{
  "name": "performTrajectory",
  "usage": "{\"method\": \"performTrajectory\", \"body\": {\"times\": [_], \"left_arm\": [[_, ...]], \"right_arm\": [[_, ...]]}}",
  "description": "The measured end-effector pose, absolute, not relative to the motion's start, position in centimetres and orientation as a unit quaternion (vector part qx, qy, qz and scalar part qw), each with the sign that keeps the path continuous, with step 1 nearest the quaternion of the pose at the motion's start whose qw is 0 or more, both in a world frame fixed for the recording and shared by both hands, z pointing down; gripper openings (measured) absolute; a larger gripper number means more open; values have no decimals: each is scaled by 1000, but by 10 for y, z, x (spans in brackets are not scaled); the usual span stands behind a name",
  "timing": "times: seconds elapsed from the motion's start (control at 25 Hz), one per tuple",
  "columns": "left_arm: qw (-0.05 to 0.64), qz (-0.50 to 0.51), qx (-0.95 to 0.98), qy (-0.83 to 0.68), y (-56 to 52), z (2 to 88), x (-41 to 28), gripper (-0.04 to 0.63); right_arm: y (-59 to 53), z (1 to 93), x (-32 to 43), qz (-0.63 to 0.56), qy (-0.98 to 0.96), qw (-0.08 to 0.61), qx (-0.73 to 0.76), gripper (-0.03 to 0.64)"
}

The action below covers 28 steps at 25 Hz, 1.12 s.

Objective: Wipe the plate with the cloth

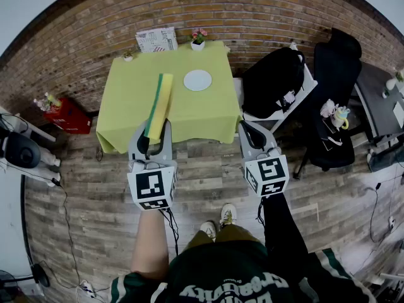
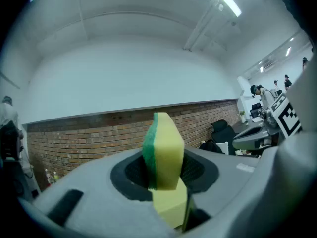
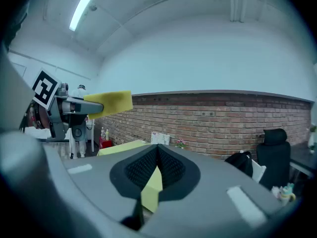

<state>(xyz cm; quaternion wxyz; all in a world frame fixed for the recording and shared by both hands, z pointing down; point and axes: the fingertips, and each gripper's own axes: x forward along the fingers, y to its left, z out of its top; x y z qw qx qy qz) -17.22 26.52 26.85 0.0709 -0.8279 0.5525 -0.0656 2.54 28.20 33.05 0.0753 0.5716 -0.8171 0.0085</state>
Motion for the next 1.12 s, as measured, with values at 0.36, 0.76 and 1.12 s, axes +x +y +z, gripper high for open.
{"method": "performTrajectory", "body": {"times": [0.36, 0.76, 1.12], "left_arm": [[66, -56, -837, 540, 331, 270, -201, 132], [67, -48, -843, 531, 341, 266, -204, 132], [66, -54, -840, 535, 303, 272, -193, 133]], "right_arm": [[354, 328, -2, 0, -805, 83, 587, 14], [365, 327, -3, 8, -794, 66, 604, 14], [326, 332, 2, 9, -801, 63, 595, 14]]}}
